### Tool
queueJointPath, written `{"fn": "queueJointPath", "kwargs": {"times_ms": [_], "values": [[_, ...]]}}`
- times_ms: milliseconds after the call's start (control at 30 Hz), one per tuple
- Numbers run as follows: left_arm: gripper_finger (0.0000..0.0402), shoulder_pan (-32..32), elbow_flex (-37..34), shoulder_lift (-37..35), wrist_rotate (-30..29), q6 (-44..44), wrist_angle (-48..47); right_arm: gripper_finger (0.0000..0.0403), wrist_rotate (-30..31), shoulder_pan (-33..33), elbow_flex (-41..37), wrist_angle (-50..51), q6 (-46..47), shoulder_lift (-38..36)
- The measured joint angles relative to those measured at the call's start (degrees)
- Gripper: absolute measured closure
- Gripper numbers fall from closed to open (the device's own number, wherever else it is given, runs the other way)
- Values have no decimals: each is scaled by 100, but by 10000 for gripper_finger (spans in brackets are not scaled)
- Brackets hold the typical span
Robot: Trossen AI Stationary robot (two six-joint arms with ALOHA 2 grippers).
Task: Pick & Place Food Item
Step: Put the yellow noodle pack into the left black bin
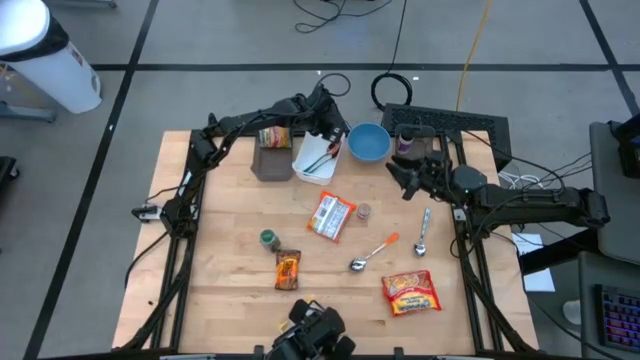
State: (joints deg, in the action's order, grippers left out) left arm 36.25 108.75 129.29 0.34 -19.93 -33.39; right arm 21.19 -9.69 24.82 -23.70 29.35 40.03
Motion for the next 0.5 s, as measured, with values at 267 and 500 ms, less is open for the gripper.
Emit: {"fn": "queueJointPath", "kwargs": {"times_ms": [267, 500], "values": [[250, -4, 0, 0, -443, 14, 151, 193, -21, -80, 0, 4, 148, -2], [250, -2, 0, 0, -433, 33, 152, 193, -26, -79, 0, 2, 148, -2]]}}
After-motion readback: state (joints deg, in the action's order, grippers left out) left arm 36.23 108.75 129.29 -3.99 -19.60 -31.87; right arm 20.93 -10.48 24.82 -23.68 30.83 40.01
